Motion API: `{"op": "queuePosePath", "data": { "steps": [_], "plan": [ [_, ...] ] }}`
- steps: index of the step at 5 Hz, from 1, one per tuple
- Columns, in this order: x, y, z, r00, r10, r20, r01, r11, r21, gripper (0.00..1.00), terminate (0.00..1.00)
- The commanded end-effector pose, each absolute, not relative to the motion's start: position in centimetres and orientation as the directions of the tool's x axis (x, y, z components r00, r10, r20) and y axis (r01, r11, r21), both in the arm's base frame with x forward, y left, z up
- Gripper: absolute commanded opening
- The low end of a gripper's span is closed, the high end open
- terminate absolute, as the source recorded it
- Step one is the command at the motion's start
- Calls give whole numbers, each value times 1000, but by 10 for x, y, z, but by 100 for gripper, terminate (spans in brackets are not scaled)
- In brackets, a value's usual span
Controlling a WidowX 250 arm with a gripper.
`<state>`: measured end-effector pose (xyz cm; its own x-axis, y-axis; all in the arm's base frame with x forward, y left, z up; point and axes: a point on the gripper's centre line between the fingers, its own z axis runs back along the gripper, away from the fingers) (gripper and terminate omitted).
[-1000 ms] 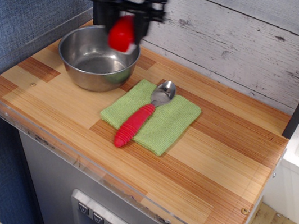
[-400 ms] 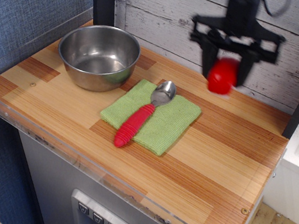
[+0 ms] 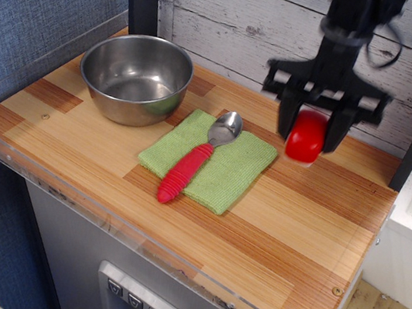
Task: Move the red vegetable to the right of the green cloth.
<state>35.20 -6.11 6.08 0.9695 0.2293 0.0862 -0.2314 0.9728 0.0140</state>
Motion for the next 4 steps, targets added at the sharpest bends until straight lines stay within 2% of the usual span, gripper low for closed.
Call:
{"op": "queuePosePath", "data": {
  "steps": [1,3,4],
  "plan": [
    [356,-54,52,959,159,235,-167,986,15,0,0],
    [359,-59,44,962,122,245,-105,991,-79,0,0],
    [362,-60,45,967,117,227,-74,979,-188,0,0]
  ]
}}
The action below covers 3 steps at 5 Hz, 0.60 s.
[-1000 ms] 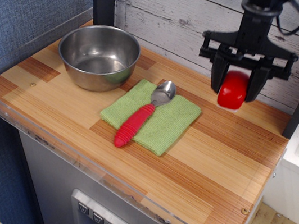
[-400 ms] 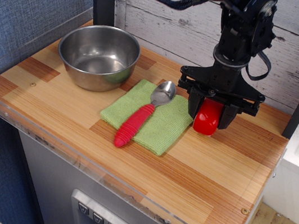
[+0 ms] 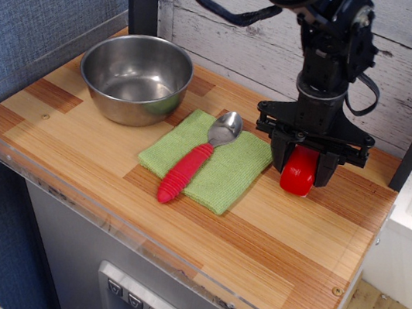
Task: Move the red vegetable to the right of the green cloth.
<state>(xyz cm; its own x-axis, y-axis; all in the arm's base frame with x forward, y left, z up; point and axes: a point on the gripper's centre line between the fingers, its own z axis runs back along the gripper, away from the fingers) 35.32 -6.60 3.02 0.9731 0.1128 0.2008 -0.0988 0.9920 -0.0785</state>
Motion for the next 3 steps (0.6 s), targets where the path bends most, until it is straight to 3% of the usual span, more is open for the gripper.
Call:
{"op": "queuePosePath", "data": {
  "steps": [1,3],
  "plan": [
    [364,-62,45,970,113,214,-66,974,-217,0,0],
    [367,-67,32,981,104,163,-86,990,-111,0,0]
  ]
}}
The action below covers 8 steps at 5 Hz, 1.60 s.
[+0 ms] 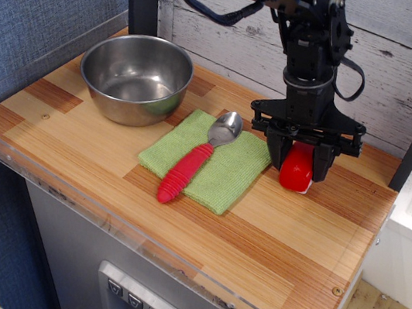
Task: Move the red vegetable to the right of the green cloth.
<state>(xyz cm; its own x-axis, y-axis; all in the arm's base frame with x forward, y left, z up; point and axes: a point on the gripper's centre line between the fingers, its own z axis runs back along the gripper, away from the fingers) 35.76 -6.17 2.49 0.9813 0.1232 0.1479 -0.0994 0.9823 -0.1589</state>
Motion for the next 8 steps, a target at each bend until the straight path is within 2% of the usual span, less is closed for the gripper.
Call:
{"op": "queuePosePath", "data": {
  "steps": [1,2,3,5,6,7,8],
  "plan": [
    [367,-75,29,985,82,150,-69,993,-92,0,0],
    [367,-76,27,986,78,147,-64,993,-98,0,0],
    [366,-75,30,987,44,155,-28,994,-108,100,0],
    [363,-69,45,981,55,187,-38,995,-95,100,0],
    [358,-63,69,970,67,232,-46,995,-93,100,0],
    [349,-57,110,955,94,282,-62,991,-119,100,0],
    [343,-46,139,974,106,202,-84,989,-118,100,0]
  ]
}}
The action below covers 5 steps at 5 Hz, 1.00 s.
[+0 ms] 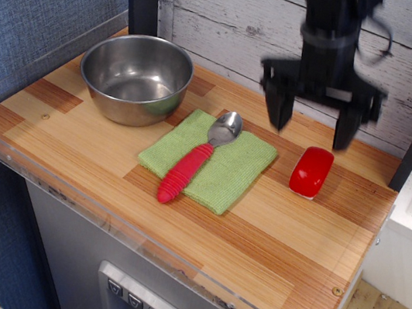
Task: Move the red vegetable to the right of the green cloth.
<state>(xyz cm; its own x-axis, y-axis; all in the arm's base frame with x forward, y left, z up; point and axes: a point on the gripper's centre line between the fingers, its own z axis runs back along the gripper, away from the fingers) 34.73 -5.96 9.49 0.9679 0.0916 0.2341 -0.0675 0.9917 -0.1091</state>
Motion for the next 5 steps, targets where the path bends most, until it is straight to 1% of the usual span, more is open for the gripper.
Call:
{"op": "queuePosePath", "data": {
  "steps": [1,3,4,5],
  "plan": [
    [338,-34,153,989,81,128,-63,989,-137,100,0],
    [335,-24,142,994,70,90,-64,996,-66,100,0],
    [335,-23,141,993,42,110,-39,999,-30,100,0],
    [333,-22,138,993,41,114,-38,999,-36,100,0]
  ]
}}
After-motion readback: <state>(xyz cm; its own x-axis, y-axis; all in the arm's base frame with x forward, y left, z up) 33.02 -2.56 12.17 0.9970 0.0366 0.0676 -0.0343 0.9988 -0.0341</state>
